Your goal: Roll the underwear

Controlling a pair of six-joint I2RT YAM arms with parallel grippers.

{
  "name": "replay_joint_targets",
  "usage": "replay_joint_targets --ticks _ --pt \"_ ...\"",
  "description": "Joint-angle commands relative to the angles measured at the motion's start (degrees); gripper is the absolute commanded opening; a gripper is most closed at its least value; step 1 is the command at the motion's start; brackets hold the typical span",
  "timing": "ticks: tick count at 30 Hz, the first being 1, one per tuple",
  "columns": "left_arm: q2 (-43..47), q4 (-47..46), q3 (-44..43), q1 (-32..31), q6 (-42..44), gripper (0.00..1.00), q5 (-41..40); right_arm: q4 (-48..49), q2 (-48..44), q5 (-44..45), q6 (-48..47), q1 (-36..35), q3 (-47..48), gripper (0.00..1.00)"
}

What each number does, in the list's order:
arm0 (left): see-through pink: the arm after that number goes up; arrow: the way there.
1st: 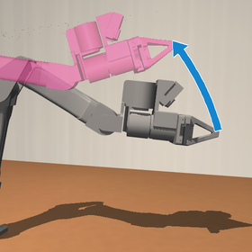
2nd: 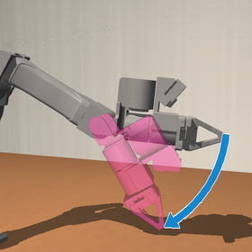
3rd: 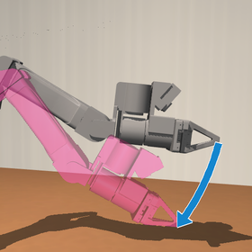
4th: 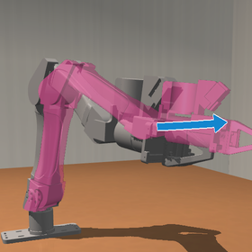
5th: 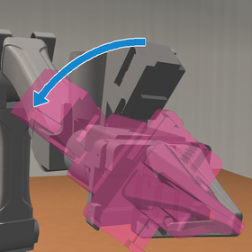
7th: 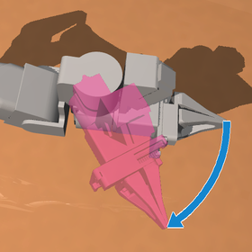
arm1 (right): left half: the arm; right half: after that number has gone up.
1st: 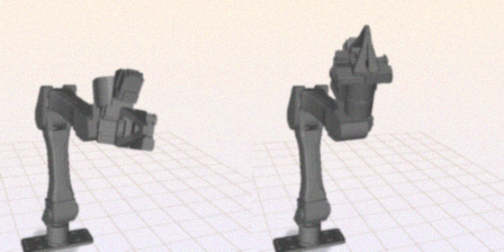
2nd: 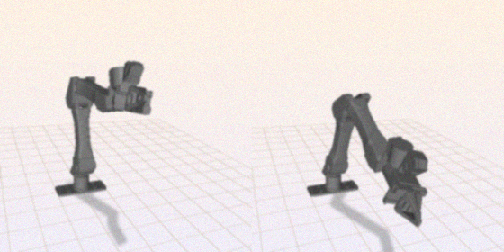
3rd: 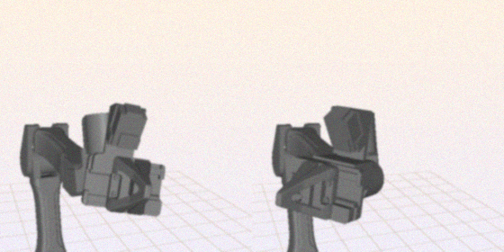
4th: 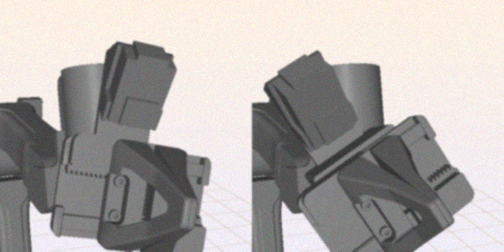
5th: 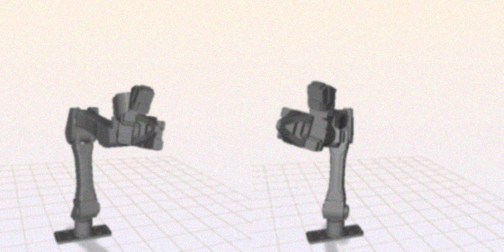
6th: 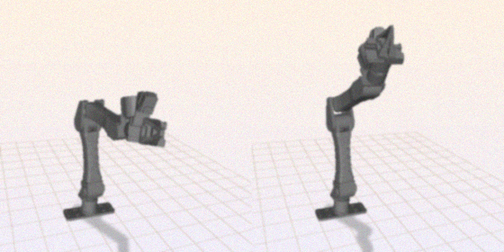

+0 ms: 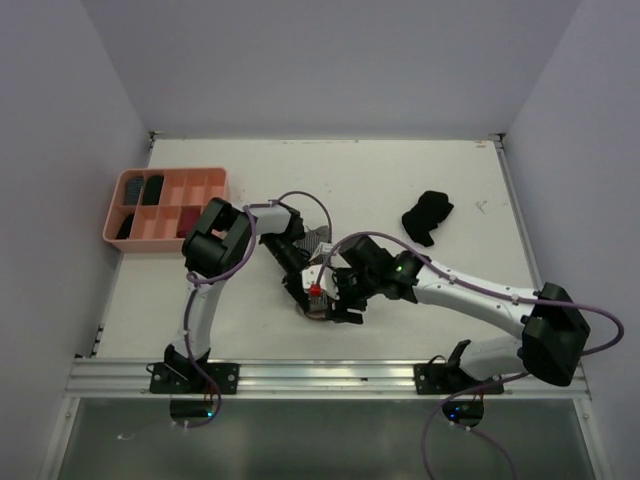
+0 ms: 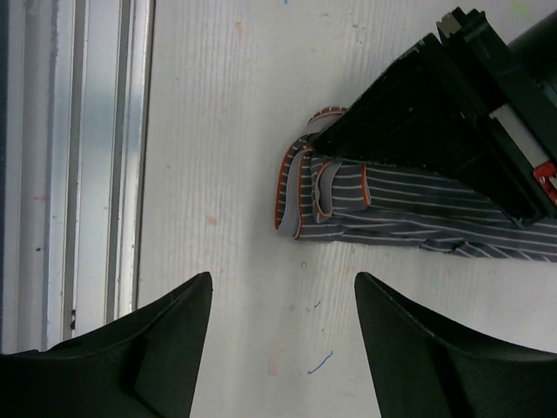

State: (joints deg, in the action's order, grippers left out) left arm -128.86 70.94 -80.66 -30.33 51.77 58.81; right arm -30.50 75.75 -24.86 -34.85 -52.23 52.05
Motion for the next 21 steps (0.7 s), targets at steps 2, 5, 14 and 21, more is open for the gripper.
replay_joint_targets --ticks 2,5,14,21 --pt "-5.0 -7.8 -0.2 0.2 -0.7 0.00 -11.2 8.6 4.2 7.4 3.4 -5.8 1.9 0.72" --pt "-5.4 -8.0 -0.2 0.4 -1.1 0.00 -11.3 11.5 6.8 10.4 4.0 -8.6 2.3 0.72" --pt "-6.1 -8.8 -1.0 0.8 -2.3 0.00 -11.0 23.9 12.4 15.8 8.5 -10.4 -2.1 0.72" --pt "-6.7 -8.7 -1.3 1.3 -2.8 0.00 -9.6 28.2 16.6 13.2 7.8 -10.4 -4.2 0.71"
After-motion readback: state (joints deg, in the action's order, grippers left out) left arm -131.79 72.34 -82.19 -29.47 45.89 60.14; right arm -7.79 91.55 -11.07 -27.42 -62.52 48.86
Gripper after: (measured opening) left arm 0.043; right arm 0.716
